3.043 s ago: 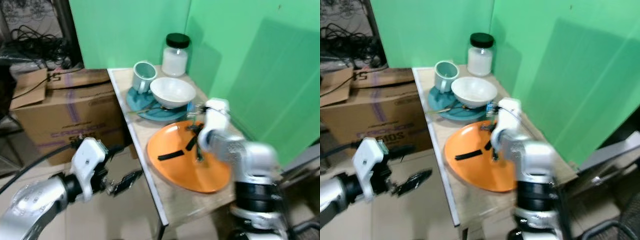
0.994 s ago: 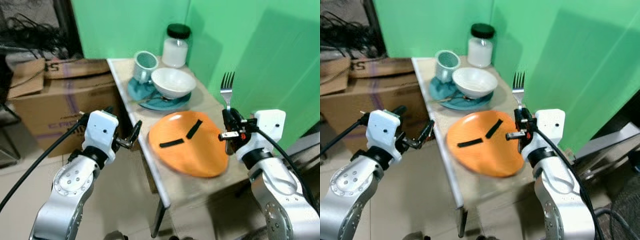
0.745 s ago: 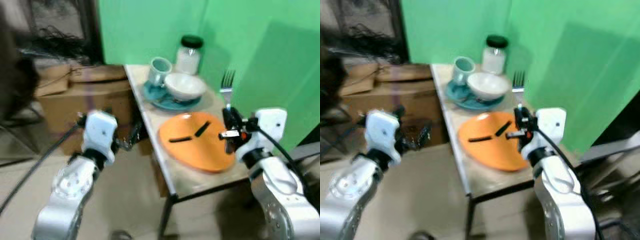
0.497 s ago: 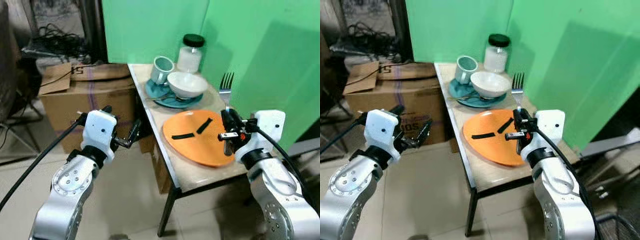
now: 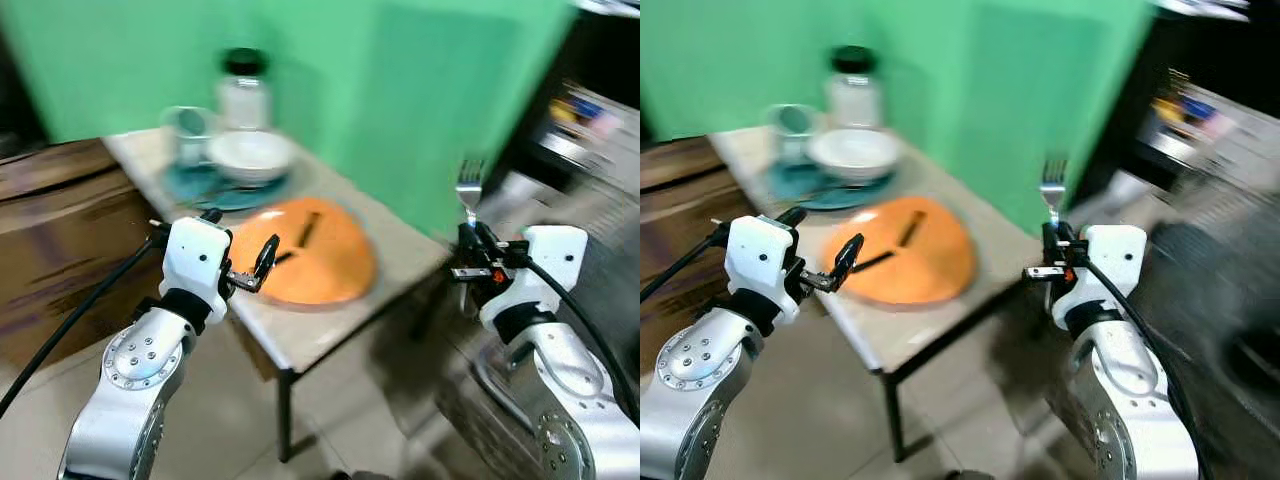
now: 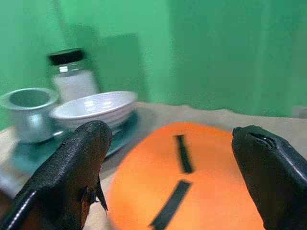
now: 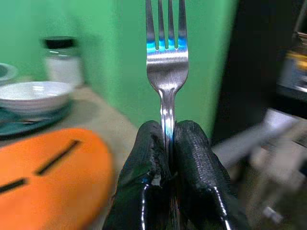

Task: Setting the table

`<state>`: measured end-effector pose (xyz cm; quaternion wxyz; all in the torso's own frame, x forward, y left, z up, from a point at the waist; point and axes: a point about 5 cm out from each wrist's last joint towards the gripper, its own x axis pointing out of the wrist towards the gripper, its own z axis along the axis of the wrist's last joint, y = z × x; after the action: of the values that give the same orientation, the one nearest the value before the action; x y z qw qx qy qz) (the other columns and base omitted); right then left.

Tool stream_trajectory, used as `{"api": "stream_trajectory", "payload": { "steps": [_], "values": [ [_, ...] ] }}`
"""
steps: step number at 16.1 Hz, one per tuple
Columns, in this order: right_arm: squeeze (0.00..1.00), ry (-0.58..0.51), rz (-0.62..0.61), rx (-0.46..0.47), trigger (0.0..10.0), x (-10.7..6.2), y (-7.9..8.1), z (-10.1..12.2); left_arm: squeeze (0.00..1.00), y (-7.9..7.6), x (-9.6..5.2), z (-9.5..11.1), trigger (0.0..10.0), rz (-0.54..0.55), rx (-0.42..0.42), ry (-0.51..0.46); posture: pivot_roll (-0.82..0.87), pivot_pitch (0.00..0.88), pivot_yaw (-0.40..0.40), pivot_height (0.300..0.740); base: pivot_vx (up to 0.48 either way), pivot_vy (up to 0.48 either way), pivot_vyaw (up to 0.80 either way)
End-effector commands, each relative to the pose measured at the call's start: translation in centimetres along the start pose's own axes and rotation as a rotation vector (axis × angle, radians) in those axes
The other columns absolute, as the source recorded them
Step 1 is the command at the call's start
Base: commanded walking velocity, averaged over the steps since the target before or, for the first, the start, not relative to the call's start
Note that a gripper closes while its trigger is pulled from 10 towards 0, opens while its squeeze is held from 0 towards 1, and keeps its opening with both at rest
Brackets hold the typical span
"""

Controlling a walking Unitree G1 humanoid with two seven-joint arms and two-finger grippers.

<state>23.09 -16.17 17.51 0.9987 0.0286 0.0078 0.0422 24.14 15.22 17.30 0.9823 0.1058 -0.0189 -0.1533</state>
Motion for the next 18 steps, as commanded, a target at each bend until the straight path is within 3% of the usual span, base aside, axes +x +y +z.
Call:
{"api": "stream_trajectory", "payload": {
  "steps": [1, 18],
  "values": [
    [0.00, -0.025, -0.021, -0.021, 10.0, -0.31, -0.31, 0.70, 0.00, 0.02, 0.12, -0.16, 10.0, 0.004, -0.006, 0.009, 0.10, 0.000, -0.063, 0.740, 0.000, 0.000, -0.80],
    [0.00, 0.066, -0.118, -0.010, 10.0, -0.62, -1.23, 0.11, 0.00, 0.23, 0.21, -0.23, 10.0, 0.025, -0.012, 0.028, 0.08, 0.000, -0.060, 0.740, 0.000, 0.000, -0.80]
  ]
}}
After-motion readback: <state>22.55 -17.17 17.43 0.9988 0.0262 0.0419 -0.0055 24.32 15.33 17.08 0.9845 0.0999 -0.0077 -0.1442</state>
